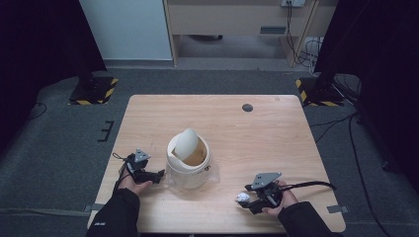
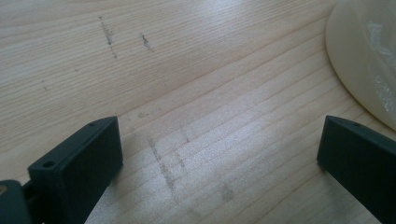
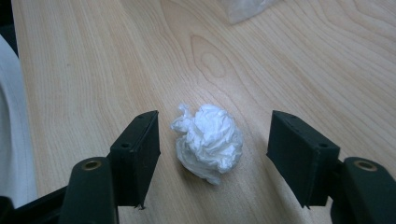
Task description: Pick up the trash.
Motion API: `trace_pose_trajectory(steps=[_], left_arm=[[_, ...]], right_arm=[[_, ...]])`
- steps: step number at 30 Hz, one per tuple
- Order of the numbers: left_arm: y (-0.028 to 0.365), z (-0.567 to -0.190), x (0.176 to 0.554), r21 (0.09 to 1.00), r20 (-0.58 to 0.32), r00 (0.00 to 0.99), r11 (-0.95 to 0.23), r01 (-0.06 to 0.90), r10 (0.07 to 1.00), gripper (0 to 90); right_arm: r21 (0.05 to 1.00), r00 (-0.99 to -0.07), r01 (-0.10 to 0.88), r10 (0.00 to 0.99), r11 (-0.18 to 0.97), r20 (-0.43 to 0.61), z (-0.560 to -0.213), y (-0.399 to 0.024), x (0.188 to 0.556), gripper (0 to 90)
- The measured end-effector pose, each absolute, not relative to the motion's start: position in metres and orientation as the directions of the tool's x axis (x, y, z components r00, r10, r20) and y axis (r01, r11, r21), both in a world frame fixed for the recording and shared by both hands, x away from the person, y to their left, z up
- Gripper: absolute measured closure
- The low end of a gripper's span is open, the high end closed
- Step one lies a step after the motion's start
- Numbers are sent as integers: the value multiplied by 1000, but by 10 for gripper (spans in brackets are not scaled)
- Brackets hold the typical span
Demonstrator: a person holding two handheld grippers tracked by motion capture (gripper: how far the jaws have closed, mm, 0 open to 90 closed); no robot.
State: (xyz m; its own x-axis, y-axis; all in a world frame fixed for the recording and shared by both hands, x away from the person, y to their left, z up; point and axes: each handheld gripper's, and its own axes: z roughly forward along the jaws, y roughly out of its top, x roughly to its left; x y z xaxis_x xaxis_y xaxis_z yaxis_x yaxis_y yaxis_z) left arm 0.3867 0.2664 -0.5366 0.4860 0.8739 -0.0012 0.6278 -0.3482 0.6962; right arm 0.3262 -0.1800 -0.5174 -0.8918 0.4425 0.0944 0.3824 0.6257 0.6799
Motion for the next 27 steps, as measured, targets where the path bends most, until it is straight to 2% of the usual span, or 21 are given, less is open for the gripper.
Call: trace_pose_trajectory(steps=[7,18,27], left_arm=[[266,-537,387,696,-1,486,-348,628,874,0],[266,-537,387,696,-1,486,-348,628,874,0],[266,-537,387,696,-1,486,-348,628,874,0]], right_arm=[[662,-898,369,433,653,74,-519,-180,327,433],[657,-903,365,422,660,79,-517,-181,329,621],[680,-895,376,436,630,91,-511,-184,330,641]])
